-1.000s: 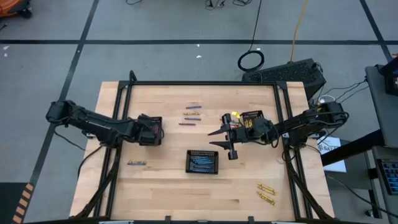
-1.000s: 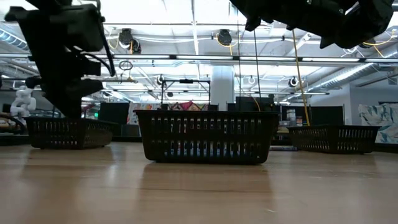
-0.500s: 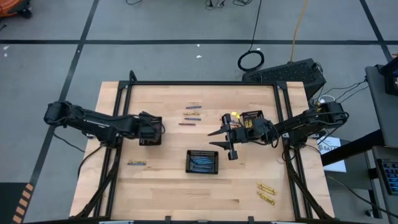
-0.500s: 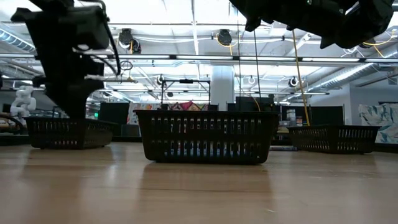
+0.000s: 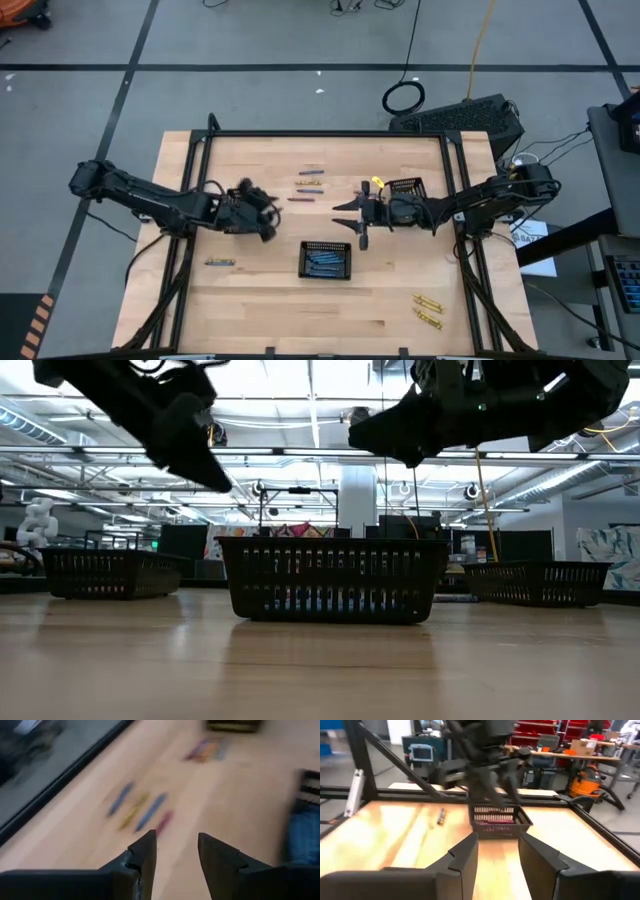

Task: Sort crayons
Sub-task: Put the blue crayon into the center black basket

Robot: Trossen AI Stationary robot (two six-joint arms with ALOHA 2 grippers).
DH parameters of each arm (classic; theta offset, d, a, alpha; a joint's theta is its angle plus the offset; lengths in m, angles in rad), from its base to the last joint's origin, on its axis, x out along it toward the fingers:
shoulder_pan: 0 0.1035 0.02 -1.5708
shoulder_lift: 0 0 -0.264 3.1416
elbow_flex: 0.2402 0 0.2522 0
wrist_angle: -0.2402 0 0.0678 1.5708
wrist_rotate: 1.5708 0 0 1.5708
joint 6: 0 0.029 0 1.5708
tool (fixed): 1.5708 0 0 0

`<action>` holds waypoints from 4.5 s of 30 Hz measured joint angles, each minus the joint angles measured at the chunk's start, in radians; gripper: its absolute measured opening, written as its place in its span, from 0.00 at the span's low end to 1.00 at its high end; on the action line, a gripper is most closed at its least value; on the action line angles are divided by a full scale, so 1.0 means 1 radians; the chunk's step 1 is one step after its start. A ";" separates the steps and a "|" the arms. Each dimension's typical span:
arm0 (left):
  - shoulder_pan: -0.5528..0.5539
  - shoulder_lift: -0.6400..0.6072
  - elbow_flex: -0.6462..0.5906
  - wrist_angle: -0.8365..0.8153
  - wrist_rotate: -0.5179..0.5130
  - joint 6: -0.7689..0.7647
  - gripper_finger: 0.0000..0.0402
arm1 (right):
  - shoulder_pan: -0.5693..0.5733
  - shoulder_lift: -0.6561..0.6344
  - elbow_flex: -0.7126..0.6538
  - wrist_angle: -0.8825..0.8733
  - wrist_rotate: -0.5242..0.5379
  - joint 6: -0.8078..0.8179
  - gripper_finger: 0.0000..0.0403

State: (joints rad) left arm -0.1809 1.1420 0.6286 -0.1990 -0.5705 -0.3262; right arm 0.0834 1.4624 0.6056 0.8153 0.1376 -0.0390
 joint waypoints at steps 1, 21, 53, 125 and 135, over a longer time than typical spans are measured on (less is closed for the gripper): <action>-0.005 0.022 0.000 0.053 0.024 0.049 0.36 | -0.001 0.000 0.000 -0.002 0.000 -0.005 0.31; 0.309 0.378 0.015 0.263 0.312 -0.113 0.36 | -0.003 0.000 0.000 0.047 -0.004 -0.052 0.31; 0.469 0.637 0.136 0.417 0.436 0.232 0.22 | -0.004 0.000 0.000 0.040 -0.006 -0.052 0.31; 0.040 0.557 0.180 0.660 0.907 -0.007 0.06 | 0.122 -0.182 0.000 -0.006 -0.007 -0.082 0.31; 0.070 0.576 0.180 0.660 0.938 0.013 0.06 | 0.119 -0.173 0.000 -0.011 -0.007 -0.113 0.31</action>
State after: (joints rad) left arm -0.1108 1.7176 0.8085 0.4614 0.3679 -0.3134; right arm 0.2024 1.2895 0.6060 0.8045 0.1303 -0.1519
